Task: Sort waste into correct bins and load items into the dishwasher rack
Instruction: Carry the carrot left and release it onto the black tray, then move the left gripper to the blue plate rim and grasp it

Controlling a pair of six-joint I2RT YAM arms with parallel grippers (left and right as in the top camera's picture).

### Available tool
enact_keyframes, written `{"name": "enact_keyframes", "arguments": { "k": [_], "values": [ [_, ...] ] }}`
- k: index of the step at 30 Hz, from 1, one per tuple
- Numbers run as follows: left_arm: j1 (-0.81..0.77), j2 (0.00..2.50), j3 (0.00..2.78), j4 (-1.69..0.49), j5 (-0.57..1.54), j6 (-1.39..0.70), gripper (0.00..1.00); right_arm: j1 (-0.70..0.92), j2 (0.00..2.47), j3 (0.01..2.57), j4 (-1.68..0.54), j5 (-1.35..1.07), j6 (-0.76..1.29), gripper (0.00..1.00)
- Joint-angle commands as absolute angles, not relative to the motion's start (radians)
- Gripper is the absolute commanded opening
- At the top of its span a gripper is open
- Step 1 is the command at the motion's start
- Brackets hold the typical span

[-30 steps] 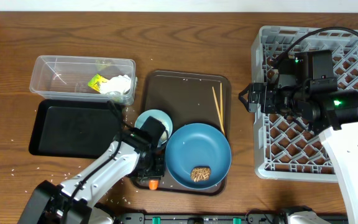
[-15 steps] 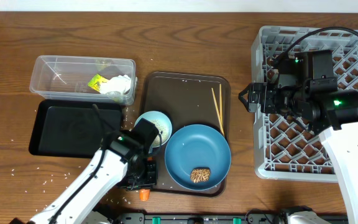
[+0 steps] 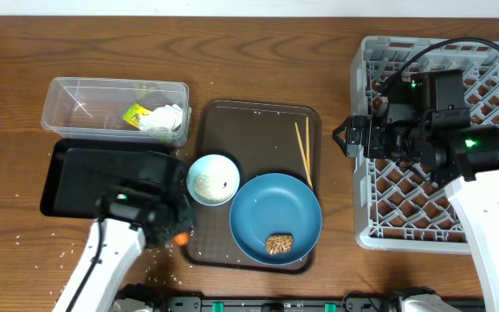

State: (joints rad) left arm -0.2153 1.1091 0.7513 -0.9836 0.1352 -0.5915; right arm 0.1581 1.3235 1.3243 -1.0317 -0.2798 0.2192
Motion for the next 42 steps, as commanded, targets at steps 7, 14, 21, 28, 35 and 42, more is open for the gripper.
{"name": "enact_keyframes", "arguments": {
  "k": [7, 14, 21, 28, 35, 42],
  "values": [
    [0.121, 1.128, 0.777, -0.780, 0.059, -0.656, 0.20, 0.178, 1.330, 1.327, -1.041, -0.277, 0.216, 0.99],
    [0.214, 1.213, 0.772, -0.708, 0.059, -0.738, 0.30, 0.178, 1.330, 1.327, -1.048, -0.277, 0.216, 0.99],
    [0.214, 1.205, 0.789, -0.695, 0.082, -0.667, 0.62, 0.178, 1.330, 1.327, -1.052, -0.277, 0.215, 0.99],
    [0.188, 1.116, 0.914, -0.776, 0.207, -0.474, 0.92, 0.178, 1.330, 1.327, -1.051, -0.277, 0.208, 0.99],
    [-0.014, 1.062, 1.007, -0.810, 0.341, -0.288, 0.98, 0.178, 1.330, 1.327, -1.044, -0.278, 0.208, 0.99],
    [-0.194, 1.110, 1.003, -0.804, 0.314, -0.176, 0.74, 0.178, 1.330, 1.327, -1.045, -0.278, 0.208, 0.99]
  ]
}}
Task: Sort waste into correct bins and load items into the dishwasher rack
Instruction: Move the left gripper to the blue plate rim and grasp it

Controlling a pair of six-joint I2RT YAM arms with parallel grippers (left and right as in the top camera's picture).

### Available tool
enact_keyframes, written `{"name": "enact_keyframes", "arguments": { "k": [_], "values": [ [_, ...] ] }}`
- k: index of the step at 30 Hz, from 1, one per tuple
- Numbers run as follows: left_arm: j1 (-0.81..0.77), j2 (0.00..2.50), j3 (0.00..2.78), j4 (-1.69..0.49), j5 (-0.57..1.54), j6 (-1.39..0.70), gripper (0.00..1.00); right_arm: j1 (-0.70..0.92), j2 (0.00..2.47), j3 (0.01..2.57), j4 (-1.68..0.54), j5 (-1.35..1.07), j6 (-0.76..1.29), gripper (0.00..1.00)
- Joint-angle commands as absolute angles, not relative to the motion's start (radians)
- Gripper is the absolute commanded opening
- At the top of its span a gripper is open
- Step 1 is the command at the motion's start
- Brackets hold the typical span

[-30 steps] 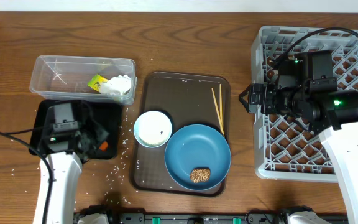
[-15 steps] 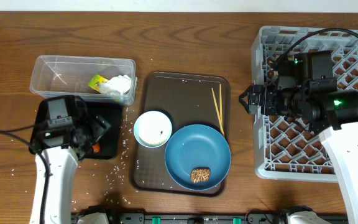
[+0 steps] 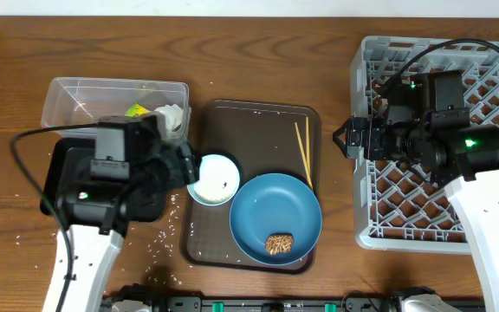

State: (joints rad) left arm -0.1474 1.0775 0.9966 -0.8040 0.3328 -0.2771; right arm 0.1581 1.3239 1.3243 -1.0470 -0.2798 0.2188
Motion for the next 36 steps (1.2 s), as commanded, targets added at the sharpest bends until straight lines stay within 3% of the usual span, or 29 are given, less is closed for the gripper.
{"name": "enact_keyframes", "arguments": {
  "k": [1, 3, 10, 16, 26, 36],
  "values": [
    [-0.220, 1.134, 1.003, -0.797, 0.275, -0.176, 0.73, 0.178, 1.330, 1.327, -1.044, -0.277, 0.208, 0.99],
    [-0.267, 1.185, 1.003, -0.769, 0.224, -0.176, 0.69, 0.178, 1.330, 1.327, -1.041, -0.277, 0.208, 0.99],
    [-0.327, 1.342, 1.003, -0.785, 0.066, -0.265, 0.68, 0.178, 1.330, 1.327, -1.065, -0.277, 0.208, 0.99],
    [-0.367, 1.375, 1.003, -0.738, 0.250, -0.176, 0.66, 0.178, 1.330, 1.327, -1.058, -0.277, 0.208, 0.99],
    [-0.532, 1.375, 0.980, -1.006, 0.180, -0.337, 0.64, 0.178, 1.330, 1.327, -1.066, -0.277, 0.208, 0.99],
    [-0.677, 1.375, 0.802, -0.819, 0.257, -0.371, 0.60, 0.178, 1.330, 1.327, -1.052, -0.277, 0.209, 0.99]
  ]
}}
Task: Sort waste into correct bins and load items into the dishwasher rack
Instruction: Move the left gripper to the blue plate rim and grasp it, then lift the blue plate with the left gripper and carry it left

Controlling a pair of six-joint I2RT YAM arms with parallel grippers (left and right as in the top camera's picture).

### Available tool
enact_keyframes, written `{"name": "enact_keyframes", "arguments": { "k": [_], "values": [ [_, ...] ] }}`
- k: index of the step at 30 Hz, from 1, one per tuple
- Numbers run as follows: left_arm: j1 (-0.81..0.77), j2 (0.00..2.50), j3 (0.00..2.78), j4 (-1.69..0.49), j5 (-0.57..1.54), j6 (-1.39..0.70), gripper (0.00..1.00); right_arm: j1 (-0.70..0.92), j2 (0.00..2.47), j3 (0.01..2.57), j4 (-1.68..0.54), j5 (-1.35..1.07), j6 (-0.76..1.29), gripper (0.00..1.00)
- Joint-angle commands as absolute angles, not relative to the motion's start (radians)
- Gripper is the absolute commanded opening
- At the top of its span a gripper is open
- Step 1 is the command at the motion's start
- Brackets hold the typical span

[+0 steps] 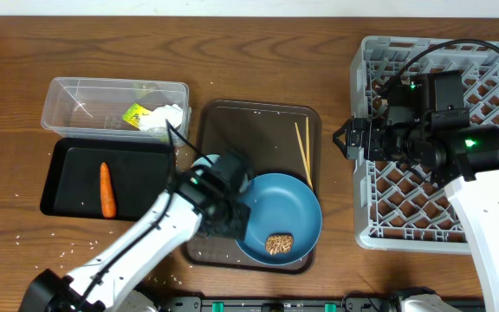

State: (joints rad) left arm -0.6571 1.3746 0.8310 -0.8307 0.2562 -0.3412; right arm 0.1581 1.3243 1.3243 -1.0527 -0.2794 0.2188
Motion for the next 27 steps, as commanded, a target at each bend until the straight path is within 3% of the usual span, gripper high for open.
{"name": "enact_keyframes", "arguments": {
  "k": [1, 6, 18, 24, 27],
  "values": [
    [-0.680, 1.375, 0.790, -0.812, 0.233, -0.386, 0.58, 0.178, 1.330, 1.327, -1.053, -0.277, 0.209, 0.99],
    [-0.679, 1.377, 0.755, -0.744, 0.152, -0.379, 0.45, 0.178, 1.330, 1.327, -1.051, -0.277, 0.218, 0.99],
    [-0.679, 1.455, 0.744, -0.659, 0.204, -0.280, 0.36, 0.178, 1.330, 1.327, -1.051, -0.277, 0.223, 0.99],
    [-0.677, 1.468, 0.746, -0.662, 0.194, -0.278, 0.09, 0.178, 1.330, 1.327, -1.051, -0.277, 0.223, 0.99],
    [-0.677, 1.460, 0.759, -0.689, 0.193, -0.282, 0.06, 0.178, 1.330, 1.327, -1.052, -0.277, 0.223, 0.99]
  ]
}}
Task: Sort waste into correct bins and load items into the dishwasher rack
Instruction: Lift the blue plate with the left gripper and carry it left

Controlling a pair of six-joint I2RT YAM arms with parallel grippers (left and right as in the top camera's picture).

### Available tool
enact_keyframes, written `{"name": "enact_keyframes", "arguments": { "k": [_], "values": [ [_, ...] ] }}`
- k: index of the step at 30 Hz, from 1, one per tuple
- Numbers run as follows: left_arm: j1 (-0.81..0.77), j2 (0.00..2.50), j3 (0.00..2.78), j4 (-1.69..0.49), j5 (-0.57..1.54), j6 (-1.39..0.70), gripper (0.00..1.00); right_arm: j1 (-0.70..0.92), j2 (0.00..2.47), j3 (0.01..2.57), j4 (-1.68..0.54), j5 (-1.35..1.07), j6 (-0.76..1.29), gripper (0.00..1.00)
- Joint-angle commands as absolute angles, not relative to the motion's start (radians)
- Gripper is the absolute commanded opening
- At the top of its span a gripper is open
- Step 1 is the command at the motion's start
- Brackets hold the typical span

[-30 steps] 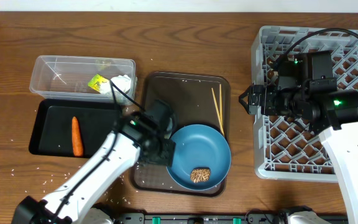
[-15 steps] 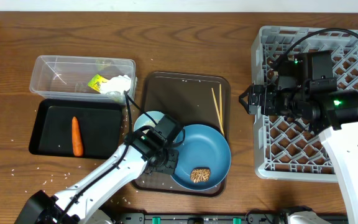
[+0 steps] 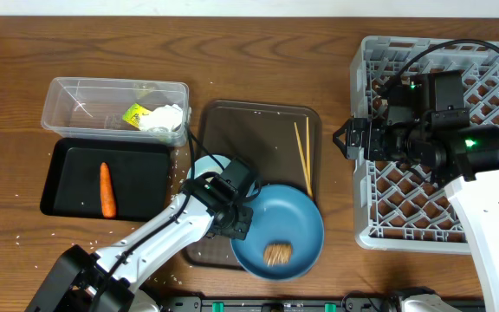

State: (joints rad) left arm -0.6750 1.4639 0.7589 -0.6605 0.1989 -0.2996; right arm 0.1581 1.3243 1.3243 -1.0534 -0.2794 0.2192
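A blue plate (image 3: 288,217) carrying a lump of brown food (image 3: 277,253) lies on the brown tray (image 3: 258,121), overhanging its front edge. My left gripper (image 3: 239,222) is at the plate's left rim, and its fingers look shut on it. My left arm half covers a white bowl (image 3: 199,164). Two chopsticks (image 3: 303,154) lie on the tray's right side. A carrot (image 3: 105,189) rests in the black tray (image 3: 68,156). My right gripper (image 3: 340,139) hangs open and holds nothing, over the left edge of the grey dishwasher rack (image 3: 379,230).
A clear plastic bin (image 3: 85,95) holding wrappers and crumpled paper (image 3: 165,120) stands behind the black tray. Rice grains are scattered on the table around the tray's front left. The rack fills the right side of the table.
The blue plate has shifted a little toward the table's front with my left gripper at its left rim. The food on it moved along. The right arm is unchanged.
My left gripper first held the carrot at the front of the black tray. Then it was over the black tray beside the bowl. By 0.9 s ago the carrot lay in the black tray and the gripper was at the plate's rim; now the plate has shifted.
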Motion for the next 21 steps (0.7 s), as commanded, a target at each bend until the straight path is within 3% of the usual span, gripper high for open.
{"name": "enact_keyframes", "arguments": {
  "k": [1, 13, 21],
  "values": [
    [-0.677, 1.454, 0.770, -0.709, 0.193, -0.291, 0.06, 0.178, 1.330, 1.327, -1.052, -0.277, 0.223, 0.99],
    [-0.673, 1.299, 0.859, -0.872, 0.190, -0.345, 0.06, 0.178, 1.330, 1.327, -1.051, -0.277, 0.223, 0.99],
    [-0.566, 1.193, 1.021, -1.096, 0.189, -0.357, 0.06, 0.178, 1.330, 1.327, -1.051, -0.277, 0.223, 0.99]
  ]
}}
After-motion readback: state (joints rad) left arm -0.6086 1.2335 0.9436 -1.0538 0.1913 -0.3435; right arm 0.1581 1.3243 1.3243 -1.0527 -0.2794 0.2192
